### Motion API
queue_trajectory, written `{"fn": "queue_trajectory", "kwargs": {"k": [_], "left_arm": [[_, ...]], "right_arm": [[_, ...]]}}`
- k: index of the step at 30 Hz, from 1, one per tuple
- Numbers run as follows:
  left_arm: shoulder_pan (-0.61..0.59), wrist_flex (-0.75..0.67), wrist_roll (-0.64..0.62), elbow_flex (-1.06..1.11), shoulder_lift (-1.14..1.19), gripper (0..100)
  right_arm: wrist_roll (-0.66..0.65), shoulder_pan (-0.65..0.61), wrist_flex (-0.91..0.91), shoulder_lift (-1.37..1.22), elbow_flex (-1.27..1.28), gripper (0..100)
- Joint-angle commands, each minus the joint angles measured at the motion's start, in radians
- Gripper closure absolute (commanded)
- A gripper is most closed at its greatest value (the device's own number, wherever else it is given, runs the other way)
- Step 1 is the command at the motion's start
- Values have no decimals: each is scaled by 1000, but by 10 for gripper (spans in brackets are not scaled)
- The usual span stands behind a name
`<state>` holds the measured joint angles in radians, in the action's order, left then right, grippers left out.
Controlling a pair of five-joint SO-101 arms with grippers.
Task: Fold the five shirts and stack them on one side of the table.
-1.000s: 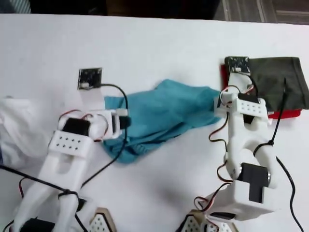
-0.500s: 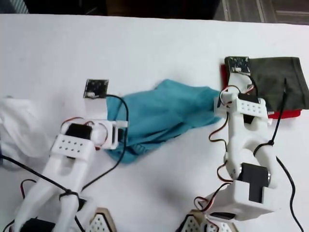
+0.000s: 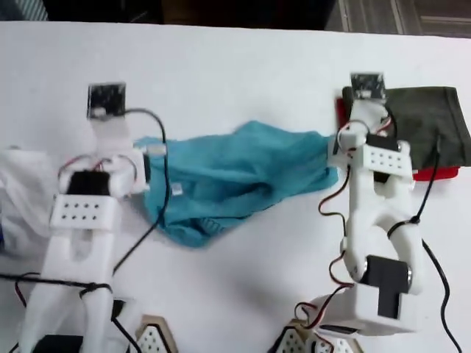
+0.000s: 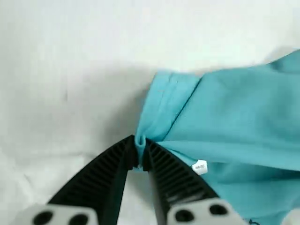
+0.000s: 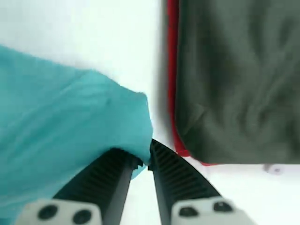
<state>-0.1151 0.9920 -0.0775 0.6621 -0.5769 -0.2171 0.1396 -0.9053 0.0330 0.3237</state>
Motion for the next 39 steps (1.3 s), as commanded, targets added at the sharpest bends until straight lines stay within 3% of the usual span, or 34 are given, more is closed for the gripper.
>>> {"fn": "queue_trajectory", "kwargs": {"k": [1, 8, 14, 17, 20, 24, 27, 31, 35, 39], "left_arm": [[8, 132, 100, -203, -21, 975], [3, 264, 232, -205, -17, 972], [2, 181, 264, 87, -17, 966], [0, 153, 264, 191, -17, 902], [-37, 153, 256, 203, -23, 836], [-81, 187, 256, 119, -26, 823], [-26, 302, 256, 27, -26, 823], [140, 391, 258, -15, -26, 823], [235, 344, 256, 2, -18, 823], [235, 186, 262, 104, -17, 823]], "right_arm": [[8, -10, -99, 96, -181, 978], [8, -8, -174, 102, -311, 978], [3, 22, -61, 12, -299, 978], [2, 42, -16, -50, -296, 978], [6, 50, 18, -110, -301, 978], [6, 31, 62, -133, -308, 978], [6, 1, 65, -137, -338, 978], [8, -41, 65, -139, -351, 978], [8, -64, 65, -140, -350, 978], [8, -62, 65, -140, -350, 978]]}}
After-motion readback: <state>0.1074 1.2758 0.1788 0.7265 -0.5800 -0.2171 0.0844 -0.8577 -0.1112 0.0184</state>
